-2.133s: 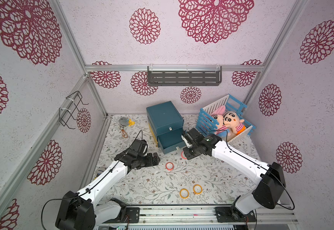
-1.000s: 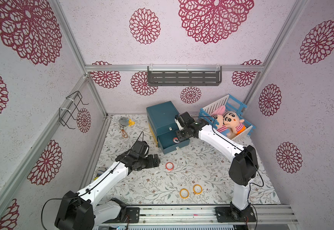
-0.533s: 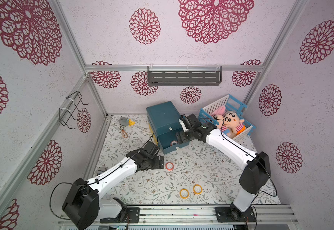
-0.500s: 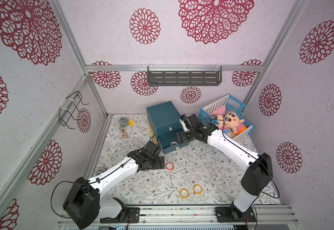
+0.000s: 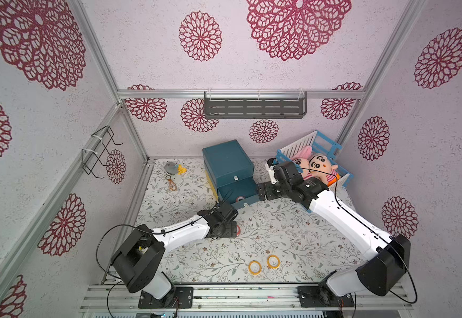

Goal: Place the transparent tape into the drawer according to color
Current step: Place the tape in the drawer, then move the tape to the center of the board.

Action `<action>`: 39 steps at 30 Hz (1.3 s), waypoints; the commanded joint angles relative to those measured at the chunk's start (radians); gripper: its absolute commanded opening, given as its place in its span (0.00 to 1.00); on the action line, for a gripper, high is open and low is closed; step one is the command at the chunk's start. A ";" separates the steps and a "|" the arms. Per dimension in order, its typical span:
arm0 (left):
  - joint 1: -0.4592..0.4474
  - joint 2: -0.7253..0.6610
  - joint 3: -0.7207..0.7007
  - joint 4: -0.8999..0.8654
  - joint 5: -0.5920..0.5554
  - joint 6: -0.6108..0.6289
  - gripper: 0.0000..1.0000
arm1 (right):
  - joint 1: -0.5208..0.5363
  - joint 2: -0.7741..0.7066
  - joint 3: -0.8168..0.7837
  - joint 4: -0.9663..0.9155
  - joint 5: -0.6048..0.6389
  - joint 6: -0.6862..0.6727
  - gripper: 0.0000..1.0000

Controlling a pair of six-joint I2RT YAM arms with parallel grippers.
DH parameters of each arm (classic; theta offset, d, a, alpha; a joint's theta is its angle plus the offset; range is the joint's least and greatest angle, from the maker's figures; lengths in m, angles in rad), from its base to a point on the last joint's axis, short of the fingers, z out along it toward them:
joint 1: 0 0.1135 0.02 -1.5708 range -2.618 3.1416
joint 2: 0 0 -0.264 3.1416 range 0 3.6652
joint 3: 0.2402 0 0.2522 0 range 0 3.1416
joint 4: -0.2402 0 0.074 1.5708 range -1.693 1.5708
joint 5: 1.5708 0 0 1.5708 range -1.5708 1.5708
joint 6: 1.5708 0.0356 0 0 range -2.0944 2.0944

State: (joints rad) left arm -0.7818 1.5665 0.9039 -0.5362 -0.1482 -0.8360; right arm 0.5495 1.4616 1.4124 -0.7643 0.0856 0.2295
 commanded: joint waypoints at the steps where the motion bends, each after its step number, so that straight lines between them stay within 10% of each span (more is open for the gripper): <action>1: -0.013 0.023 -0.028 0.117 0.000 -0.042 0.97 | -0.018 -0.055 0.011 0.027 0.015 0.014 0.99; 39: -0.085 0.222 0.081 -0.077 -0.096 -0.086 0.98 | -0.035 -0.104 0.089 -0.062 0.042 0.011 0.99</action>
State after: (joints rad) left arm -0.8501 1.7638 0.9863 -0.5388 -0.2672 -0.9131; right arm 0.5209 1.4044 1.4506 -0.8307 0.1089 0.2298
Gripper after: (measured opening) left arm 0.977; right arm 0.991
